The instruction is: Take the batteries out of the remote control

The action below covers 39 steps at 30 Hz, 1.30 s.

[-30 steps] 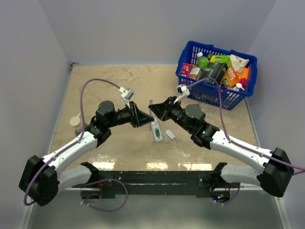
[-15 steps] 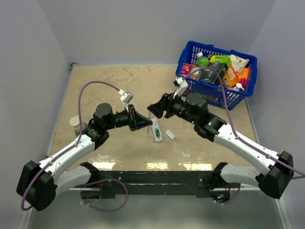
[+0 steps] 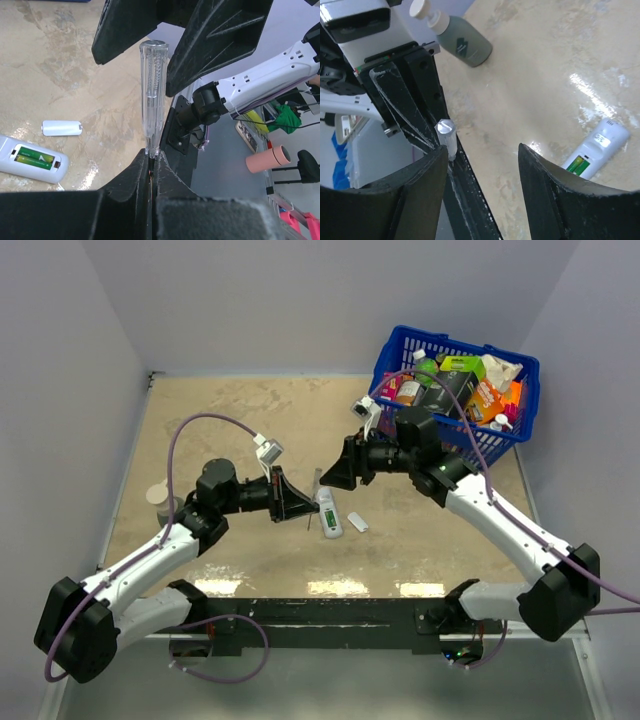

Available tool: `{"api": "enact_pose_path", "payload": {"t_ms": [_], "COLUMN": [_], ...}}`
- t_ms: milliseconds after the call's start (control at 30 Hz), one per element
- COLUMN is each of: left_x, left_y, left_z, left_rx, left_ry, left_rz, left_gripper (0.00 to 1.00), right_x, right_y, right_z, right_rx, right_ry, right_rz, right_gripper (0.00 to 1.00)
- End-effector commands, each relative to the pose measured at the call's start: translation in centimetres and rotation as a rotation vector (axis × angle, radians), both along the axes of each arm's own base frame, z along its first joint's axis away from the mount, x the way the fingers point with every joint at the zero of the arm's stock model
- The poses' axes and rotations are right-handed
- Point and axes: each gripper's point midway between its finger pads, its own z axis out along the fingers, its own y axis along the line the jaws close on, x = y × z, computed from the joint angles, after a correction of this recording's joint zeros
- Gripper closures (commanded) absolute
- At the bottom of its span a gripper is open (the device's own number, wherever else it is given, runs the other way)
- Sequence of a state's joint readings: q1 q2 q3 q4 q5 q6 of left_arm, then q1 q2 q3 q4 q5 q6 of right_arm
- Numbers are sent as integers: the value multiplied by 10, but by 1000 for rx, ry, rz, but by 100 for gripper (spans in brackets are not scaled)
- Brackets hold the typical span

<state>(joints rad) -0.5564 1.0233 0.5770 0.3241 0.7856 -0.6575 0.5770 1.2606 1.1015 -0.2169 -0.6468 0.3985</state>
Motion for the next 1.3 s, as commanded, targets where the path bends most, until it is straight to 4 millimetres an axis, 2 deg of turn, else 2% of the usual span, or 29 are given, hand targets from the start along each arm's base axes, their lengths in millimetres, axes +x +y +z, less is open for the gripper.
{"api": "enact_pose_path", "payload": {"t_ms": [0,233,467,867,933,1000,1033,1100,1133,1167,1200,1267], "left_x": [-5,-6,-4,-3,-3,-3,-3,-1,0,1,4,10], "left_y": [-1,-2,-1,-3,-3,-3,-3,-3,-3,-2,-2,0], "left_z": [3,2,0,-2,-2,-1,-1,-1,-3,-5,-5,-9], "left_rx": [-10,-6,-1,1,0,0,0,2,9,21,30,66], "left_ry": [-56,-58,-49,-42,-43,-46,-44,-41,-32,-17,-26,-11], "left_rz": [-49,-56,-49,-52,-57,-53,-51,-40,-34,-26,-23,17], "left_gripper": [100,100,100,100,100,100,100,100,100,96,75,59], "right_x": [-15,-12,-11,-17,-19,-20,-18,-17,-16,-16,-15,-7], "right_y": [10,13,17,22,24,24,23,21,20,19,16,10], "right_z": [26,26,27,17,15,12,12,12,10,11,13,11], "right_rx": [75,82,104,103,99,88,83,76,70,65,64,44], "right_ry": [-42,-48,-33,-9,-4,2,-2,-7,-7,-10,-22,-40], "right_rz": [130,130,139,166,169,167,156,143,129,118,100,26], "right_gripper": [39,38,49,52,56,64,75,89,100,100,100,100]}}
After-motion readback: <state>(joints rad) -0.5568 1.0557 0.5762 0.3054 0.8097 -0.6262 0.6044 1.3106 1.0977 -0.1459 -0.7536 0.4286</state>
